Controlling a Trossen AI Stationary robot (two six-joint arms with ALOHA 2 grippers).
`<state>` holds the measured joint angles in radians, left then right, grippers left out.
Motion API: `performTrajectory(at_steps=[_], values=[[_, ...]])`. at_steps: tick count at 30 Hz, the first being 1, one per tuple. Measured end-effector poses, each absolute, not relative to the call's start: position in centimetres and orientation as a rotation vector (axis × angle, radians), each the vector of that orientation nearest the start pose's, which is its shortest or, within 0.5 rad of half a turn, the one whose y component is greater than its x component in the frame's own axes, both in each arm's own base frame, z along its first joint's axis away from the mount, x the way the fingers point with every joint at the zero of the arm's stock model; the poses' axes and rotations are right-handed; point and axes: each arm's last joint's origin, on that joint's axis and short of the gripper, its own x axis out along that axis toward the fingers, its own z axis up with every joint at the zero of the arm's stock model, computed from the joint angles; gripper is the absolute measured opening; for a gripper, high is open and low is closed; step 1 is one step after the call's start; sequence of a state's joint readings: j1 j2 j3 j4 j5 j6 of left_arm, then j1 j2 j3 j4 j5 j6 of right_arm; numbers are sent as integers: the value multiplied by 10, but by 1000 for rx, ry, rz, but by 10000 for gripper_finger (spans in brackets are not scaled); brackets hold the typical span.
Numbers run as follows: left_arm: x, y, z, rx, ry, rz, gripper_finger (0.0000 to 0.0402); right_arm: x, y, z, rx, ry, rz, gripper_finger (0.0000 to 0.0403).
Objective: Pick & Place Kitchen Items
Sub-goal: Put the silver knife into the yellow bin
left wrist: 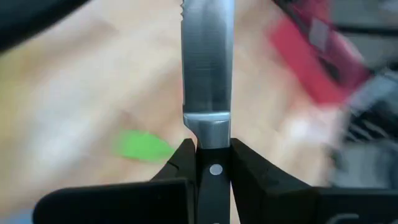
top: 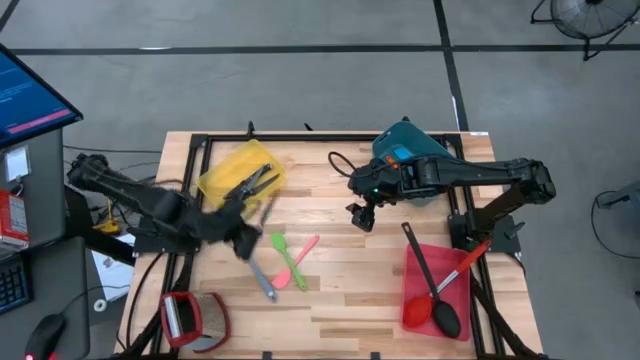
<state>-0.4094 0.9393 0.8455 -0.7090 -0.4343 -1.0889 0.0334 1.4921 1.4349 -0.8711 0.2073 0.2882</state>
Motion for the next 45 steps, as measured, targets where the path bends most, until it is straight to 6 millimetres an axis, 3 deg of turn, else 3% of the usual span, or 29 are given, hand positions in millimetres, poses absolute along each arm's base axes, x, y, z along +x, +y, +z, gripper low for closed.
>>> performTrajectory(at_steps=[9,17,21,27,45], values=[[141,5,292,-381,504,893,37,307,4,338,161,859,-289,291],[136,47,273,-211,727,1023,41,308,4,338,185,844,-297,291],[129,62,252,-218,864,1000,41,308,4,338,200,842,-304,291],[134,80,234,-249,913,904,42,308,4,338,217,838,-311,291],[165,103,179,-552,1103,1088,43,310,6,340,237,815,-312,291]])
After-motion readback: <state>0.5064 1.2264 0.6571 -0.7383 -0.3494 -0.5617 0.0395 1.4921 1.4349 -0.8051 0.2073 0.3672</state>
